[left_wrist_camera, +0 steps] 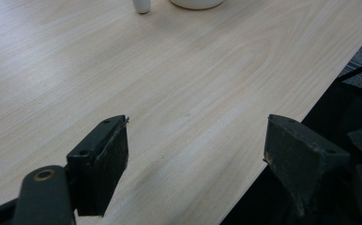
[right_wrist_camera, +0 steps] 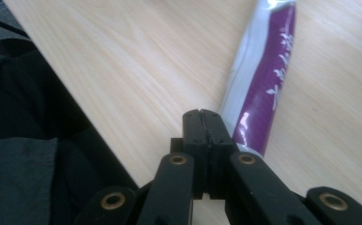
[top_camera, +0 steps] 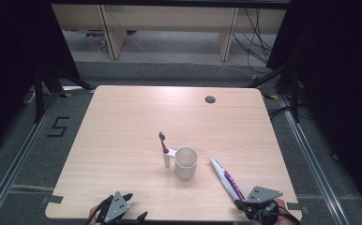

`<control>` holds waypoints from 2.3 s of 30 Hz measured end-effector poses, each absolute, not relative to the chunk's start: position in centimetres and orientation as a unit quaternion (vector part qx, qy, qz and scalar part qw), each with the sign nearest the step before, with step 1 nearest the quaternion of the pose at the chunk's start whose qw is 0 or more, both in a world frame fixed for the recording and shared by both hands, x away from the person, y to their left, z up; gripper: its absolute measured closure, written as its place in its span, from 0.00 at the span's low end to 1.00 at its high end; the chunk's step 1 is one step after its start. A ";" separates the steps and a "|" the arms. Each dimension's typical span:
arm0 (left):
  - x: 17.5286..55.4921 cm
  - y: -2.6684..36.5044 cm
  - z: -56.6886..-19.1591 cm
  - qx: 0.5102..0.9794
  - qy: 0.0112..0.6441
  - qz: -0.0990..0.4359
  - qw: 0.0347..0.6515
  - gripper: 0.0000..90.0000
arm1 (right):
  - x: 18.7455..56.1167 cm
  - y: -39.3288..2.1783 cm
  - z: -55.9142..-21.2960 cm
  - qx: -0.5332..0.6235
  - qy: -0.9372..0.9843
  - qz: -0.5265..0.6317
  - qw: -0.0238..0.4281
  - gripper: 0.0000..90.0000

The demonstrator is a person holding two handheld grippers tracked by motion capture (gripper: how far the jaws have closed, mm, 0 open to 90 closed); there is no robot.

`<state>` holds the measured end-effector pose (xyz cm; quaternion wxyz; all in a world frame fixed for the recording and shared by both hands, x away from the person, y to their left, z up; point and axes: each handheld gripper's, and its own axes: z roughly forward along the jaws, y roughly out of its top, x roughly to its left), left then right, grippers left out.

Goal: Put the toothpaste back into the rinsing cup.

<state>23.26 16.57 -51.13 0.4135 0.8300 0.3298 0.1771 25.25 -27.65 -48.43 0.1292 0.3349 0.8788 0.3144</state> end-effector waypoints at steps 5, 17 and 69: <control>23.2 16.6 -51.1 0.829 0.331 0.176 0.415 0.25 | 25.6 -29.0 -48.2 0.361 0.871 0.307 0.132 1.00; 23.3 16.4 -51.4 0.825 0.337 0.175 0.417 0.25 | 26.8 -29.5 -46.4 0.358 0.862 0.321 0.161 0.97; 23.4 16.6 -51.3 0.818 0.345 0.169 0.428 0.24 | 35.1 -23.9 -47.6 0.395 0.901 0.161 0.081 0.69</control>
